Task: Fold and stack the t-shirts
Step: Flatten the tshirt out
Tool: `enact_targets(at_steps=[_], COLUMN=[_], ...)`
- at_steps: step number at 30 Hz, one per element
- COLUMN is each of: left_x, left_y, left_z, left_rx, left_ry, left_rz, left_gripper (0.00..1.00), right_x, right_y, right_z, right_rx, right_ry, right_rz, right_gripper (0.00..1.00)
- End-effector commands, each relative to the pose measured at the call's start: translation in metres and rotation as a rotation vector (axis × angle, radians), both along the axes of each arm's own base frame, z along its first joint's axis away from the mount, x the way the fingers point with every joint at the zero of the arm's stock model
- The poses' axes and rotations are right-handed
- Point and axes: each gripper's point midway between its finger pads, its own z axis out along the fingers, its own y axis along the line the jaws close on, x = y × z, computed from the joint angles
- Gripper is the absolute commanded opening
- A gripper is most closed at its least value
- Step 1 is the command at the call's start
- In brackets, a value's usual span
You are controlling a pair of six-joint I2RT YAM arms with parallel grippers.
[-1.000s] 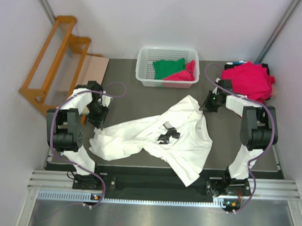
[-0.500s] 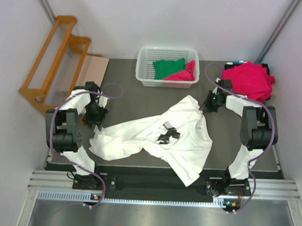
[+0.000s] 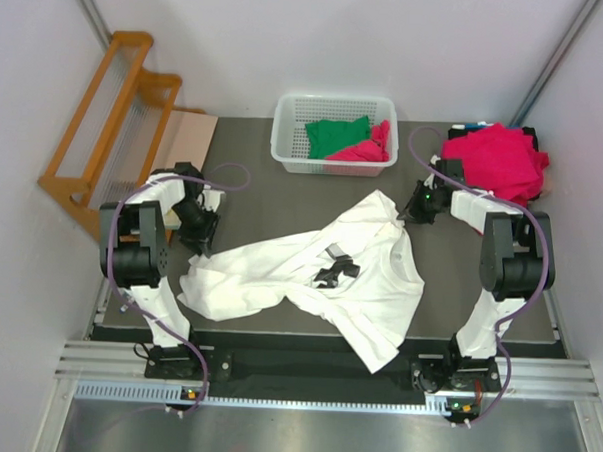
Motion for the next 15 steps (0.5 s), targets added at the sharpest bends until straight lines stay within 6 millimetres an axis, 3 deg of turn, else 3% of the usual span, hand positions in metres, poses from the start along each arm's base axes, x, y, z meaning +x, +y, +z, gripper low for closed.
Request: enact_targets(at_steps=[1, 2, 5, 15], left_x=[0.021, 0.020, 0.019, 0.024], left_y=[-0.010, -0.010, -0.009, 0.006], left_z=[0.007, 0.007, 0.009, 0.028], left_rx=[-0.075, -0.079, -0.084, -0.067], left_ry=[-0.066, -0.065, -0.071, -0.116], left_rz=[0.005, 0.005, 0.011, 0.042], left_gripper=[0.32, 0.28, 0.01, 0.00], right_x=[0.008, 0.008, 0.008, 0.009], right_y=[-0.001, -0.001, -0.002, -0.002], right_z=[0.014, 0.013, 0.013, 0.012], right_rx=[0.013, 0.011, 0.008, 0.007], right_ry=[-0.056, -0.057, -0.056, -0.056], right_rz=[0.000, 0.000, 0.001, -0.002], right_gripper=[0.00, 0.00, 0.00, 0.00])
